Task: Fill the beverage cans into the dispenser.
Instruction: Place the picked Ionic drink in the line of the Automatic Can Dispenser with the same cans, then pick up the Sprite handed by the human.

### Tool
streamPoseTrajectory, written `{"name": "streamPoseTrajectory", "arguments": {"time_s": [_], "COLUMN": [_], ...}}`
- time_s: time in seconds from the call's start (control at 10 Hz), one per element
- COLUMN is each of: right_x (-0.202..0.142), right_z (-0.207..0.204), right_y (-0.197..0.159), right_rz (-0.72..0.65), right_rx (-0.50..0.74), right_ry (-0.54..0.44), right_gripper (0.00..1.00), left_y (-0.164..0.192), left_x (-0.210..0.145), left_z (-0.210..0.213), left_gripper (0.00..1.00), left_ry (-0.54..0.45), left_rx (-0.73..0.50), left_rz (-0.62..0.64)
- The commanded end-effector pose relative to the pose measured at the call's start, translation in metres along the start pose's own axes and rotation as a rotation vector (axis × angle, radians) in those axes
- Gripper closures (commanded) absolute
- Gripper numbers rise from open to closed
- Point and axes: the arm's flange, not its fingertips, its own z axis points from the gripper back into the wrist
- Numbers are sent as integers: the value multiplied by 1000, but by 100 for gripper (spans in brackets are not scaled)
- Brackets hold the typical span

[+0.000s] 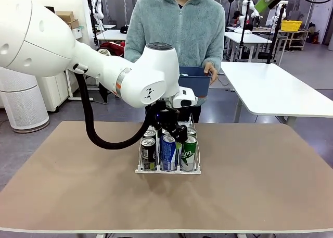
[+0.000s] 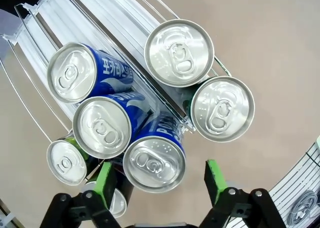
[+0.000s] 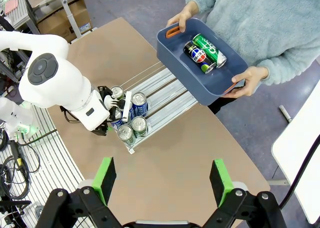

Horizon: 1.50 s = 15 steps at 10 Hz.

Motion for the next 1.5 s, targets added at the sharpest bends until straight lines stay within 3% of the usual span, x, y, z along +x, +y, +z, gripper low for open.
{"name": "streamPoseTrajectory", "arguments": {"time_s": [0.0, 1.1, 1.4], "right_x": [-2, -2, -2], "right_z": [-1, -1, -1], "right_y": [-1, -1, -1], "right_rz": [6, 6, 6], "right_rx": [5, 5, 5], "right_ry": [-2, -2, -2], "right_gripper": [0, 0, 0], "left_y": [1, 0, 16], "left_x": [0, 0, -23], "left_z": [0, -1, 73], "left_gripper": [6, 6, 6], "left_ry": [-2, 1, -41], "left_rx": [-3, -1, 12], "left_rz": [-13, 0, -72]}}
